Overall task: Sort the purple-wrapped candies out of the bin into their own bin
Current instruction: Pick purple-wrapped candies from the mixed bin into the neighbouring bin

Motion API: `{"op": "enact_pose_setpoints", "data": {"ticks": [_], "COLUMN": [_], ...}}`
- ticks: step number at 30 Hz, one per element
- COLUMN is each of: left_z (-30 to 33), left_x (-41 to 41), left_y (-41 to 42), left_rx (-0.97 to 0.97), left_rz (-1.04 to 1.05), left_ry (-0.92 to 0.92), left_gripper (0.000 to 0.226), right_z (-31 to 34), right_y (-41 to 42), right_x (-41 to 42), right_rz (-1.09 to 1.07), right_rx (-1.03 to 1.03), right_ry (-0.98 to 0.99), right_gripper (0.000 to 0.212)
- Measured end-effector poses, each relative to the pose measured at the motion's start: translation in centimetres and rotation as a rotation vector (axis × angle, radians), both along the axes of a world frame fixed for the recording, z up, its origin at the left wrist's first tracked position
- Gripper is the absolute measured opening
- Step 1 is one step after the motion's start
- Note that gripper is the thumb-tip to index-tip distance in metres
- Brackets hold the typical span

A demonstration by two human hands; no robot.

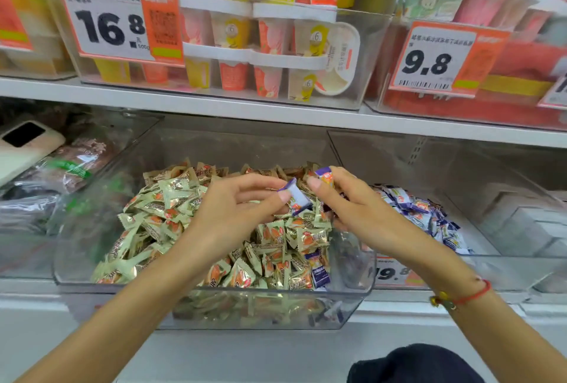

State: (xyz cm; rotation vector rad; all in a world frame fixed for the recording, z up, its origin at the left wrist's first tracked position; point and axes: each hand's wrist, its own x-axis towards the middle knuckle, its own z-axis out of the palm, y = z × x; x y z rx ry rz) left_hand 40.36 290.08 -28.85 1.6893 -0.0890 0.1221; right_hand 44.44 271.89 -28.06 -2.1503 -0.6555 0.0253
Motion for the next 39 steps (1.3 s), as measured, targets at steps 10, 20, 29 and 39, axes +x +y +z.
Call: {"op": "enact_pose_setpoints", "data": {"ticks": [10, 20, 29, 39], "left_z": [-0.6, -6.1, -6.1, -5.2], "left_x": [1.8, 5.9, 7.0, 4.7], "left_y": [-4.8, -4.1, -3.4, -0.9], "left_rx": [-0.019, 1.398, 1.381, 0.985], "left_rz": [0.012, -0.648, -0.610, -0.237], "left_ry": [-0.158, -0.454, -0.465, -0.188], "left_gripper": [0.016, 0.046, 0.023, 0.016], "right_z": [-2.3, -4.6, -6.9, -5.6], "right_y": [-0.8, -7.1, -9.9, -10.0], "right_x": [-1.7, 3.4, 7.7, 13.1], "right_rz": [-0.218, -0.688, -0.341, -0.355], "right_rx": [0.442, -0.059, -0.787, -0.894], "right_ry": [-0.151, -0.510, -0.055, 0.183], "right_gripper": [0.017, 0.009, 0.049, 0.047]}}
